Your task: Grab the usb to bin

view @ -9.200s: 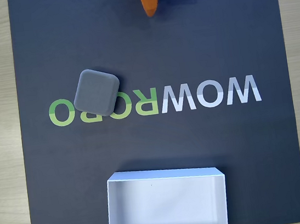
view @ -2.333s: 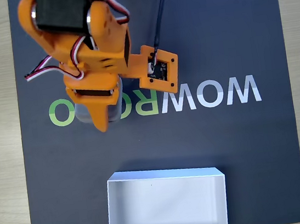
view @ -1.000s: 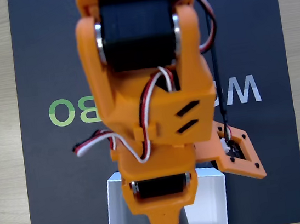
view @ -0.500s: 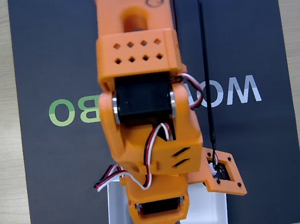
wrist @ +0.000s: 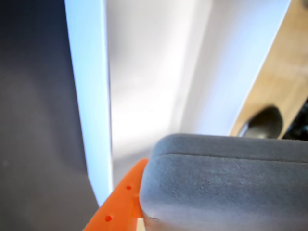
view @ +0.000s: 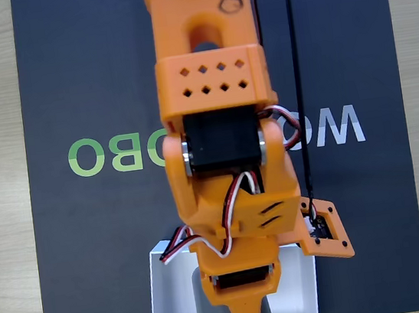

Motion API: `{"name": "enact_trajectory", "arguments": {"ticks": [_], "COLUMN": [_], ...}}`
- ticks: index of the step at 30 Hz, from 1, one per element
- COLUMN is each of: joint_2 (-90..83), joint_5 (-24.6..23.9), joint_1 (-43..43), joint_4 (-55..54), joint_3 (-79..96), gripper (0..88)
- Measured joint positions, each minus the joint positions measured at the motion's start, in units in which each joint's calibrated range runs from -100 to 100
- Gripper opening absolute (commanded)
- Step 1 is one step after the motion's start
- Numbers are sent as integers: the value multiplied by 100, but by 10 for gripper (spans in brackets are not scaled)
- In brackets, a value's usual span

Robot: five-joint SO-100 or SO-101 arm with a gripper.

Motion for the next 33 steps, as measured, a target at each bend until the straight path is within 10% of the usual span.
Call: {"name": "enact_trajectory", "arguments": {"ticks": [5, 12, 28, 33], "joint_2": [-9, -287, -1980, -3506], "joint_5": [0, 0, -21, -21], "joint_1": [71, 27, 0, 0], "joint_4": [-26, -34, -86, -86], "joint_3": [307, 443, 741, 1699], "gripper": [444, 595, 598, 468]}}
